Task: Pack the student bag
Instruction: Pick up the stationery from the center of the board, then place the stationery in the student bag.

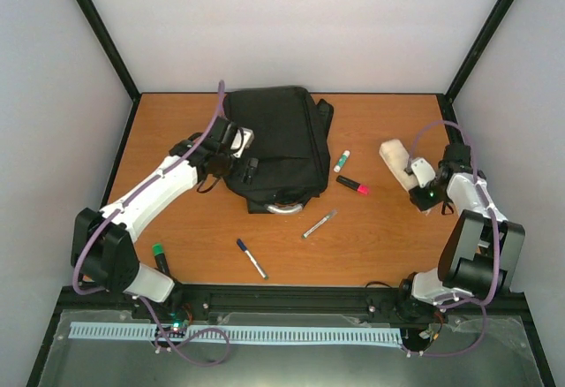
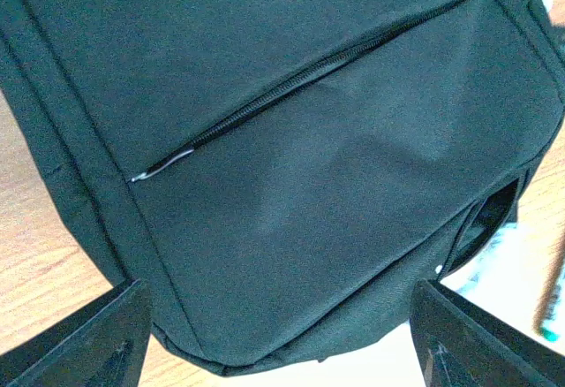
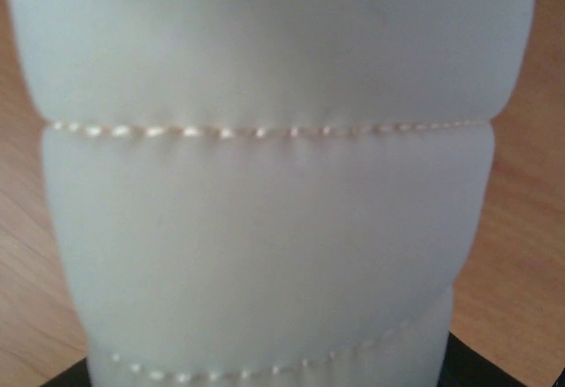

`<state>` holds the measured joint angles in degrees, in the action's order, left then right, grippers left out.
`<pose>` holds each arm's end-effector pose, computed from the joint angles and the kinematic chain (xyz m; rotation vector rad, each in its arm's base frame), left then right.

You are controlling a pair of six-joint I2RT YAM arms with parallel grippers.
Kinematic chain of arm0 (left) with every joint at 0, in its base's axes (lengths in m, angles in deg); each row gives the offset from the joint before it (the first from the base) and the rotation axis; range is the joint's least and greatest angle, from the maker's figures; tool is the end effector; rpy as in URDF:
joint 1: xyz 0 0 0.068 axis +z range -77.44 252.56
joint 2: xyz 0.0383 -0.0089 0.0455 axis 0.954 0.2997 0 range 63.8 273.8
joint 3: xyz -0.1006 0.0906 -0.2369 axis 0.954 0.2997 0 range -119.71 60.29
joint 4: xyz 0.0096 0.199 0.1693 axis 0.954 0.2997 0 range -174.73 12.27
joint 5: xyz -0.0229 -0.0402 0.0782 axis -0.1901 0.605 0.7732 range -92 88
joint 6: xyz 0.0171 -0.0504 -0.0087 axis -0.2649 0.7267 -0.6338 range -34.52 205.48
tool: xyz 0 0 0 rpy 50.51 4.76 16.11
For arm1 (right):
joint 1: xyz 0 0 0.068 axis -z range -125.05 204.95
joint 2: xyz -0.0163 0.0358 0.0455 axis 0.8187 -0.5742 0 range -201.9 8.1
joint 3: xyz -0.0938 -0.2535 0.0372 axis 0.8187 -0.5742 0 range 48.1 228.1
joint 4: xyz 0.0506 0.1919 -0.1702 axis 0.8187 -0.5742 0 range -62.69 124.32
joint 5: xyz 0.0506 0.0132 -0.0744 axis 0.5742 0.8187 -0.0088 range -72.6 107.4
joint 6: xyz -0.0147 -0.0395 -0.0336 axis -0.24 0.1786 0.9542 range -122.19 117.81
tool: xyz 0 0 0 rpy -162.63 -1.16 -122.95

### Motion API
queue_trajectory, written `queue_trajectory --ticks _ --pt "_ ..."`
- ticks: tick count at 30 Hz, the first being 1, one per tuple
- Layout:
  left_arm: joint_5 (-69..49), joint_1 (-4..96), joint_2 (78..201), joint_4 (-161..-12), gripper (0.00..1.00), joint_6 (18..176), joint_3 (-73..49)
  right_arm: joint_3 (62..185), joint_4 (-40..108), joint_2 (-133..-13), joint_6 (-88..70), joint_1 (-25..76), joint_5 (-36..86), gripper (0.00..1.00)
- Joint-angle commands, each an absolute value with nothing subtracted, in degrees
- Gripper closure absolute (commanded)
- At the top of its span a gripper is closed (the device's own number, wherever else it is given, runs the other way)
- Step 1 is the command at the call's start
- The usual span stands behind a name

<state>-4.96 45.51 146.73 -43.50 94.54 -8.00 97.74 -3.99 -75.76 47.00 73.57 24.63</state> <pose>0.2673 -0.1387 0.2810 0.4225 2.5388 -0.3082 0.2487 -0.0790 0.1836 -0.7693 2.7102 -0.0939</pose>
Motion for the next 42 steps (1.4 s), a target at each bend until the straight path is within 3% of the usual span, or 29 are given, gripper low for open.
queue_trajectory --ticks 1,8,14,33,38,42 --pt "0.55 42.59 148.9 -41.4 0.18 85.85 -11.81 102.58 -7.48 -72.63 36.98 70.33 37.5 0.53" --pt "-1.76 35.77 152.89 -39.85 0.26 75.11 -13.66 103.93 -6.99 -73.61 26.51 64.04 49.01 0.54" --pt "-0.26 29.79 155.32 -39.21 0.28 71.45 -13.99 102.73 -6.14 -73.27 25.7 62.38 49.55 0.54" --pt "10.66 28.7 163.98 -39.45 0.34 71.08 -16.22 100.58 -7.19 -73.19 26.37 62.33 52.14 0.54" --pt "14.28 28.7 165.77 -40.34 0.46 71.84 -17.28 100.59 -7.33 -72.98 26.31 62.25 52.68 0.54" --pt "14.56 28.71 165.42 -42.09 0.72 72.18 -17.93 101.4 -8.33 -72.27 25.47 61.93 53.78 0.54"
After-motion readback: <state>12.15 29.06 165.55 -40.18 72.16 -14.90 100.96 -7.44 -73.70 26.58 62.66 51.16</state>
